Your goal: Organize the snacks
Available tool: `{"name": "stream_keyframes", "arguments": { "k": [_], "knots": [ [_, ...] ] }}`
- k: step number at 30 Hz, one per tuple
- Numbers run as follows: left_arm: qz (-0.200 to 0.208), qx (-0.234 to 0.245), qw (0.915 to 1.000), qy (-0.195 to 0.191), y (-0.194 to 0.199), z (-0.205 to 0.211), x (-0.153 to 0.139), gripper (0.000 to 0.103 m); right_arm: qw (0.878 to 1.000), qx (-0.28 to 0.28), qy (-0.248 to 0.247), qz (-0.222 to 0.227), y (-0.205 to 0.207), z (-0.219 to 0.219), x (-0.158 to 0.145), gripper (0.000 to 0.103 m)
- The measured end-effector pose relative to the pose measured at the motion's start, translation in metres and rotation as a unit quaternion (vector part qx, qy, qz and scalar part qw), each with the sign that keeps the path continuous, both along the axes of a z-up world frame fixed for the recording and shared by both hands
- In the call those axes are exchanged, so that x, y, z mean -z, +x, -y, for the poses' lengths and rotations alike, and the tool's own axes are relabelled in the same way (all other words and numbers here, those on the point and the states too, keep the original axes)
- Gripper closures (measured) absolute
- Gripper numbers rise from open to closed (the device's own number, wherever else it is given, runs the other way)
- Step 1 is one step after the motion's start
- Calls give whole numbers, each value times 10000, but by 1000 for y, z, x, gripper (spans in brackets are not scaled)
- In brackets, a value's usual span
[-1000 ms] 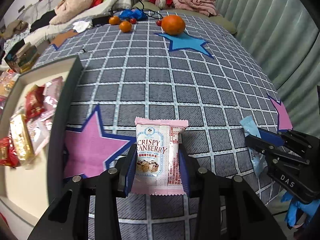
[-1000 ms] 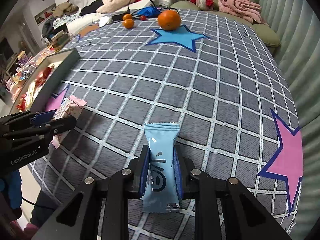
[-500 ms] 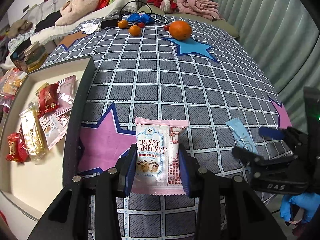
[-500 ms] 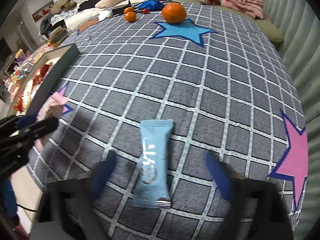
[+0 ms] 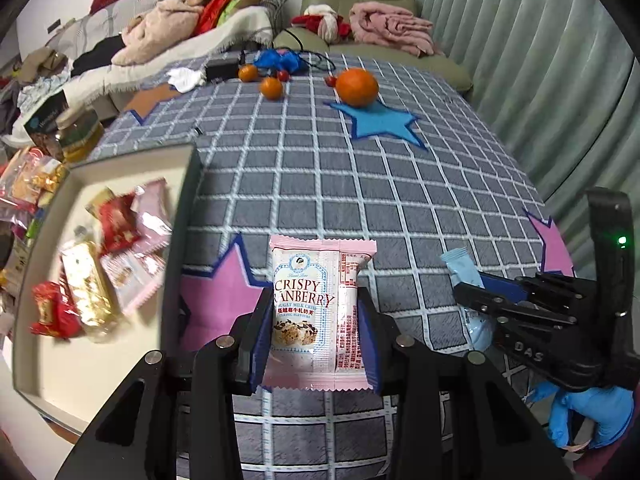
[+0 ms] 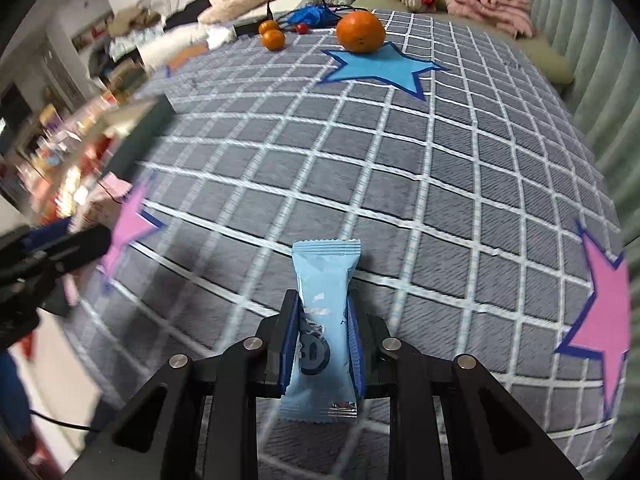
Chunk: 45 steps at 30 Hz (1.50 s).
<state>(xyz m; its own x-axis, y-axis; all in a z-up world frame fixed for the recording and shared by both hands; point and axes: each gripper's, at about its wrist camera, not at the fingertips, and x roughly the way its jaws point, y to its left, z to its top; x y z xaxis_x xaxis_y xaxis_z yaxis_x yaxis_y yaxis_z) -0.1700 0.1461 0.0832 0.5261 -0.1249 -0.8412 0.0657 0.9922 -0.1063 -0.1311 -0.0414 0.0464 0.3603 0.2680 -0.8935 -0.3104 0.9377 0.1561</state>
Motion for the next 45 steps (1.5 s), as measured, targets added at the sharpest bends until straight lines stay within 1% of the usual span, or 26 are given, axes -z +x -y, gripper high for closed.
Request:
{"name": "stream_keyframes", "arguments": {
  "k": [5, 9, 13, 19, 20, 21, 22, 25, 26, 27, 29, 32, 34, 39, 45],
  "knots": [
    [206, -175, 9996, -21, -3, -22, -17, 61, 9995, -139, 209, 184, 2, -12, -25, 78],
    [258, -334, 9991, -18, -7, -39, -21, 61, 9991, -246, 272, 216, 3, -24, -31, 78],
    [262, -434, 9987, -34, -11, -50, -21, 61, 9995, -273, 111, 128, 7, -31, -22, 78],
    [284, -504, 9983, -39, -15, -58, -23, 61, 9991, -220, -217, -275, 21, -38, 5, 77],
    [290, -511, 9983, -39, -16, -59, -24, 61, 9990, -239, -229, -315, 23, -40, 9, 56],
    [295, -521, 9982, -41, -16, -60, -24, 61, 9987, -235, -331, -319, 24, -42, 12, 37],
    [300, -530, 9981, -42, -16, -62, -25, 61, 9982, -247, -451, -292, 24, -45, 14, 35],
    [319, -558, 9979, -19, -18, -66, -27, 61, 9963, -376, -753, -173, 21, -54, 20, 36],
    [322, -573, 9978, -3, -18, -68, -27, 61, 9954, -427, -851, -91, 19, -57, 20, 42],
    [325, -585, 9978, 2, -18, -69, -27, 61, 9953, -486, -841, -35, 18, -59, 19, 58],
    [323, -622, 9975, 7, -17, -73, -27, 61, 9952, -540, -821, -42, 17, -63, 16, 79],
    [333, -684, 9971, 1, -18, -80, -27, 60, 9955, -593, -741, -53, 17, -67, 15, 79],
    [325, -721, 9969, 30, -19, -85, -26, 60, 9972, -598, -445, -111, 19, -71, 10, 79],
    [316, -866, 9957, 105, -19, -102, -26, 60, 9976, -694, 19, 82, 21, -82, -20, 79],
    [349, -950, 9945, 260, -20, -124, -28, 60, 9935, -1002, 481, 248, 22, -113, -55, 79]
  ]
}}
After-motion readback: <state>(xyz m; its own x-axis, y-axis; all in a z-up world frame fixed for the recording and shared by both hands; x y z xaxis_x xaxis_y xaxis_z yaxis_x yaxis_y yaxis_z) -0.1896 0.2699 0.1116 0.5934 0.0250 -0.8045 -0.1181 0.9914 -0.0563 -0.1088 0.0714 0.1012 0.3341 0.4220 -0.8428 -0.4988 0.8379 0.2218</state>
